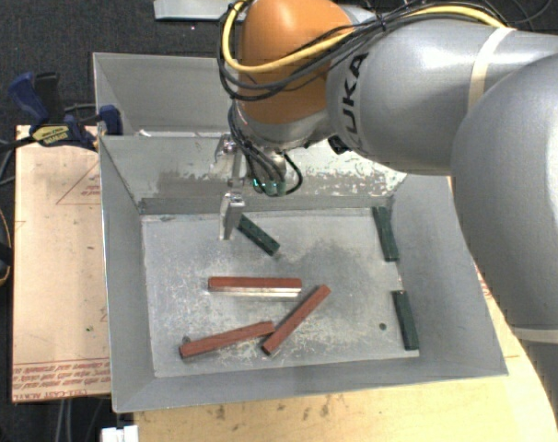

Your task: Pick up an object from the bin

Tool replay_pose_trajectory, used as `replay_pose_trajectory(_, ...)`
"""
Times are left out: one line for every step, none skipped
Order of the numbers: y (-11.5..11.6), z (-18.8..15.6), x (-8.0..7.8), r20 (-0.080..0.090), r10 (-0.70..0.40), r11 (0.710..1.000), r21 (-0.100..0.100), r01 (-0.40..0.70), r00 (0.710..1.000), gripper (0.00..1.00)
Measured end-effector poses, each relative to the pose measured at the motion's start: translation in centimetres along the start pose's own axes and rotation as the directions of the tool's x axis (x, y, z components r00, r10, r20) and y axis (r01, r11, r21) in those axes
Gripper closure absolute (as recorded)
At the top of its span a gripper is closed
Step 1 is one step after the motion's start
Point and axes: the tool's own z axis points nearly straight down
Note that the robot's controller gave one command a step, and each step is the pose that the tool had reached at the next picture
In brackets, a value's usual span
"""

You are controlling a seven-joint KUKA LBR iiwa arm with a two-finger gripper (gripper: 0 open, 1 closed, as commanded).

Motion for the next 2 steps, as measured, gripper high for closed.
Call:
replay_pose_trajectory(-1.3,5.7,3.6,0.003,-0.026,1.0,-0.001,0.026,1.0,0.0)
replay_pose_trajectory(-5.7,11.1,2.4,0.003,-0.187,0.982,0.0,0.187,0.982,0.0)
